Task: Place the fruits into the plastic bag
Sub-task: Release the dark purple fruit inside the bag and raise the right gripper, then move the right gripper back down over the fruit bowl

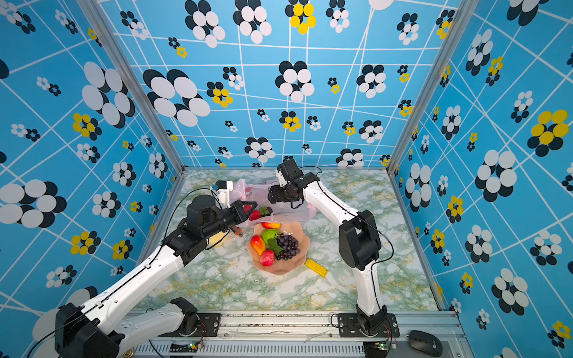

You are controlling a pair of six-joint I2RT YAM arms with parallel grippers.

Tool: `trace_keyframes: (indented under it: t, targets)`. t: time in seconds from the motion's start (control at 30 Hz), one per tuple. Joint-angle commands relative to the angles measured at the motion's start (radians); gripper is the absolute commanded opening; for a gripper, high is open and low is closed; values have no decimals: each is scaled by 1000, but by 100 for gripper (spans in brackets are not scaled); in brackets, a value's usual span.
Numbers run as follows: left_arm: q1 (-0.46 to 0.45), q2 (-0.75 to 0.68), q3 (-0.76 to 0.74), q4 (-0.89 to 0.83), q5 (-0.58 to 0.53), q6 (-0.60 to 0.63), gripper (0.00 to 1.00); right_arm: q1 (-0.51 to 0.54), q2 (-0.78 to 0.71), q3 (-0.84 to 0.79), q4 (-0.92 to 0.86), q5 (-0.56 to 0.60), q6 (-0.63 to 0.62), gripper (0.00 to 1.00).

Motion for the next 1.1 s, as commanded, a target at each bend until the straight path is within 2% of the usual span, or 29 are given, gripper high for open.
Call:
trace_keyframes:
  t: [0.0,0.17,0.37,0.53,0.63,0.73,0.9,1.07]
  targets:
    - [7,5,33,5,3,12,0,-3,-67,-2,-14,-33,26,81]
    - [7,-4,6,5,10,-4,0,-2,-220,-113,43,-104,85,82]
    - [7,-7,-9,-23,17,-10,0,-1,-472,-369,149,-148,123,84]
    - [8,-27,-14,-68,17,4,0,-1,-678,-518,163,-122,110,89]
    - [10,-53,-33,-99,7,9,0,-2,-793,-594,155,-83,111,99]
    - [13,-85,-61,-120,-9,2,0,-2,-914,-695,207,-37,144,99]
    - [13,-134,-110,-135,-28,-37,0,-4,-1107,-955,349,88,301,99]
    - [13,-157,-147,-151,-31,-71,0,-4,-1190,-1124,365,29,386,99]
